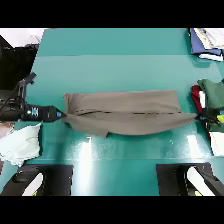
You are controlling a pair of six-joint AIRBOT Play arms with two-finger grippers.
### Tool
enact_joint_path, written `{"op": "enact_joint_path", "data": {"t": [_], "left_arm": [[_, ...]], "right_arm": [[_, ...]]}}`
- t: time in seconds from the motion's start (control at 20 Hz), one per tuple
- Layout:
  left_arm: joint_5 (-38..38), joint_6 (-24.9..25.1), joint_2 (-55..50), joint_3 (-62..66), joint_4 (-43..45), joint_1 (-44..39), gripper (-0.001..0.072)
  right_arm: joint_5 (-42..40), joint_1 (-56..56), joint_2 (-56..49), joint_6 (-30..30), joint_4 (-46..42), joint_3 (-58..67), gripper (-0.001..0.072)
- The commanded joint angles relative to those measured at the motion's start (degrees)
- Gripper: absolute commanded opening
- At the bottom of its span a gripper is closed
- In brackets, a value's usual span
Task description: Fold the shirts.
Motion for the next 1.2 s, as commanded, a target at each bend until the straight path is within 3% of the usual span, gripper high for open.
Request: {"op": "enact_joint_path", "data": {"t": [0.0,0.4,0.6,0.65,0.7,0.75,0.8,0.9,1.05,1.1,1.15], "left_arm": [[12.87,-1.36,-2.34,0.83,2.01,-0.04,0.0027],[26.03,-1.62,-11.43,0.9,2.03,-0.04,0.0027],[34.23,-1.75,-16.31,0.87,1.88,-0.04,0.0029],[36.35,-2.58,-17.2,0.9,1.75,-0.04,0.0091],[38.53,-4.55,-17.97,0.9,1.73,-0.04,0.0398],[40.74,-7.39,-18.58,0.9,1.68,-0.04,0.0659],[42.36,-9.27,-18.88,0.92,1.57,-0.04,0.0668],[42.29,-9.14,-18.97,1.73,1.55,-0.04,0.0664],[33.2,-6.45,-18.8,3.89,1.62,-0.04,0.0661],[29.88,-5.44,-18.8,4.17,1.53,-0.04,0.0573],[26.82,-4.52,-18.8,4.17,1.53,-0.07,0.03]], "right_arm": [[-5.09,4.31,-6.56,3.58,0.11,5.46,0.0012],[-8.96,9.38,-21.68,5.25,0.15,15.52,0.0013],[-16.26,11.96,-27.1,7.65,0.68,18.47,0.0018],[-18.29,12.81,-28.41,9.14,0.74,19.3,0.0031],[-20.31,13.57,-29.86,9.51,1.73,20.17,0.0251],[-21.4,13.9,-31.26,9.46,4.15,20.92,0.0504],[-21.59,13.84,-32.76,9.44,6.91,22.01,0.0541],[-18.95,12.9,-34.93,8.39,9.38,24.76,0.054],[-12.44,8.63,-35.41,2.93,9.57,25.03,0.0534],[-10.56,6.64,-35.41,1.44,9.64,23.98,0.0534],[-8.68,4.44,-35.43,-0.13,9.66,22.56,0.0534]]}}
